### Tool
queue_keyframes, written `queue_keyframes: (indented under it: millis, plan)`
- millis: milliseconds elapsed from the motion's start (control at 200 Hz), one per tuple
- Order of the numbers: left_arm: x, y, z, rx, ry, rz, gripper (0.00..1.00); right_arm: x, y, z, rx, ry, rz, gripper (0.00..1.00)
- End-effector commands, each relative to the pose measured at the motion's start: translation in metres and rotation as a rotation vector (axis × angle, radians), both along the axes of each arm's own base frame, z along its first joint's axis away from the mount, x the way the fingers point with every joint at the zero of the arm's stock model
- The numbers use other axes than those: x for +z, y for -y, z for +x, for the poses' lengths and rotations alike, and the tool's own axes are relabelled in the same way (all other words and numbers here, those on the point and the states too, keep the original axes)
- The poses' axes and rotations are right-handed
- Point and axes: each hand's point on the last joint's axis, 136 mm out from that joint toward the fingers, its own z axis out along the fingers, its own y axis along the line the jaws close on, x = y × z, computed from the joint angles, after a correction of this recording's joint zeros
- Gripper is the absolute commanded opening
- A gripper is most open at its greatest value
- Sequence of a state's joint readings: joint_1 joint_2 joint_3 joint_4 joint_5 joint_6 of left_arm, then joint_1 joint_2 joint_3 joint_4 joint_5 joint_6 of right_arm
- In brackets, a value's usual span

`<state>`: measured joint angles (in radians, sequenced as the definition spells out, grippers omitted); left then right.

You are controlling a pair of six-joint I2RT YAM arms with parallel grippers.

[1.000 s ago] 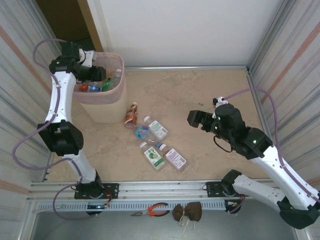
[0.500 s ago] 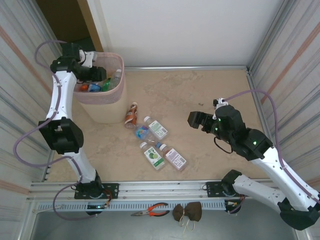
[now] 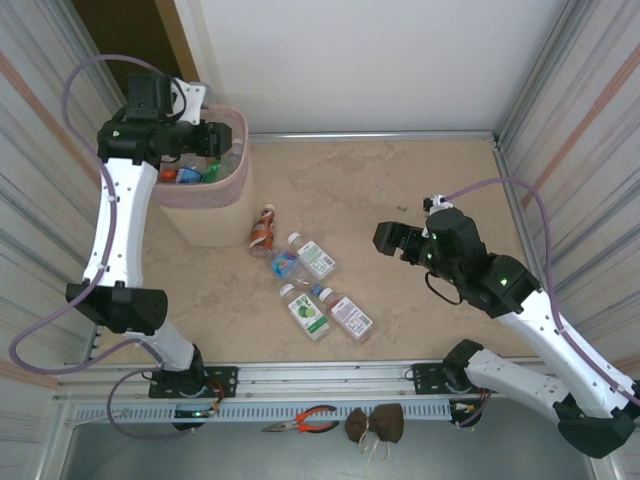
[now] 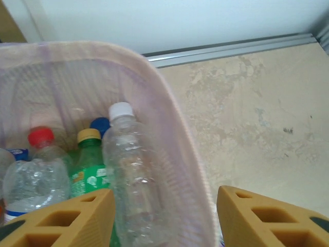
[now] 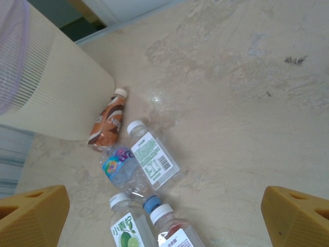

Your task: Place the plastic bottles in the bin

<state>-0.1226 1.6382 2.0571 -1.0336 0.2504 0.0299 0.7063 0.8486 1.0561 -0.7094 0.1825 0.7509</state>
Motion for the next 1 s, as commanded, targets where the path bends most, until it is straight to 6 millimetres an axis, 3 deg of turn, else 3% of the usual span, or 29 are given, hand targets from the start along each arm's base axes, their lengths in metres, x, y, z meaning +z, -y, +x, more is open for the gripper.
queue_keyframes:
  millis: [0,130,371,681,992]
  plan:
    - [0.006,0.006,-0.019,0.019,0.008,0.088,0.55,-0.002,-0.001,0.003,0.004,0.003,-0.007,0.95]
    - [0.002,0.029,-0.031,0.001,0.017,0.172,0.56,-0.004,-0.003,0.004,0.01,-0.005,-0.005,0.95]
    - [-0.015,0.053,-0.042,0.02,0.013,0.305,0.58,-0.007,-0.005,0.003,0.016,-0.015,0.0,0.95]
    - [-0.057,0.08,-0.049,0.01,-0.038,0.512,0.62,-0.011,-0.003,0.0,0.01,-0.029,0.015,0.95]
    - [-0.097,0.112,-0.051,0.039,-0.087,0.537,0.68,-0.014,-0.003,-0.002,0.006,-0.04,0.029,0.94]
